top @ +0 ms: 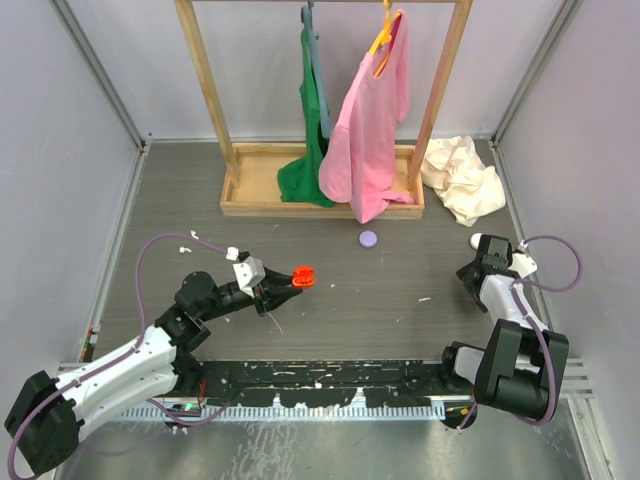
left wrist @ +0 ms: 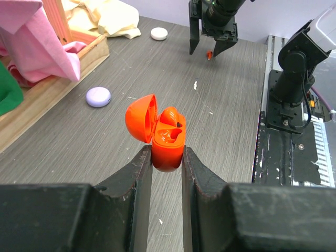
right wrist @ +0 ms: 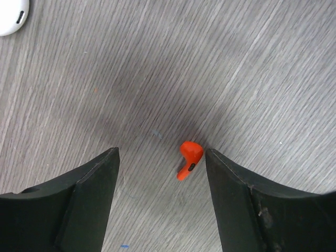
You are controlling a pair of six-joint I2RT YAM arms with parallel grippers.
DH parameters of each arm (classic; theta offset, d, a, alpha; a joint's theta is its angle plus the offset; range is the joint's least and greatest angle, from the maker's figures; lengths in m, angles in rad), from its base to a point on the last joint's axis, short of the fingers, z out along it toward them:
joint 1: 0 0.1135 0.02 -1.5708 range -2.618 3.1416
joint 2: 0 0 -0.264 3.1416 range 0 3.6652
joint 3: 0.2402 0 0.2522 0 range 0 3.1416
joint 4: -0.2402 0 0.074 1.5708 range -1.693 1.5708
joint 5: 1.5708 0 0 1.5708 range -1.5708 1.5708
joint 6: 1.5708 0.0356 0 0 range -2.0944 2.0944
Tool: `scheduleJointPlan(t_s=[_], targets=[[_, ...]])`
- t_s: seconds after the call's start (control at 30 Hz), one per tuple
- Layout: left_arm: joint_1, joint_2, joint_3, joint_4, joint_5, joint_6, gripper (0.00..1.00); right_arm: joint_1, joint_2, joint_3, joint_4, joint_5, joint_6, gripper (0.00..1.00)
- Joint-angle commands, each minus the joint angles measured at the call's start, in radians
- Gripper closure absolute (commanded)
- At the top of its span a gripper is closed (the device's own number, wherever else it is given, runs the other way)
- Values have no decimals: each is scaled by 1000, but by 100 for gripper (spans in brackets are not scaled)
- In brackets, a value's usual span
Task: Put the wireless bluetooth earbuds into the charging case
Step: Move the earbud to the center of the board.
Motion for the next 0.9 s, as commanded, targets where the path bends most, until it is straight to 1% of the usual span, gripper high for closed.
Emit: scheduleJointPlan(t_s=[0.0, 0.13, 0.27, 0.43, 0.57, 0.67, 0.73, 0.87], targets=[[-1, -13, 17, 54, 15, 3, 97, -4, 23, 15, -2, 39, 22, 30], [-2, -22, 17, 49, 16, 3, 97, -4, 54, 18, -3, 42, 38, 37], [-1, -32, 15, 43, 12, 3, 97, -4, 57, 20, -4, 44, 40, 48], [-1, -39, 12, 43, 6, 3, 97, -4, 50, 20, -1, 8, 16, 52], [-1, -42, 12, 44, 3, 3, 97, -4, 58, 11, 13, -70, -6, 57], [-2, -59, 6, 45, -1, 2, 97, -3, 64, 2, 20, -174, -13, 61], [-2, -65, -2, 55, -10, 1, 97, 4, 61, 1, 17, -213, -20, 64], [-1, -65, -6, 58, -13, -1, 97, 34, 54, 13, -12, -267, -33, 65]])
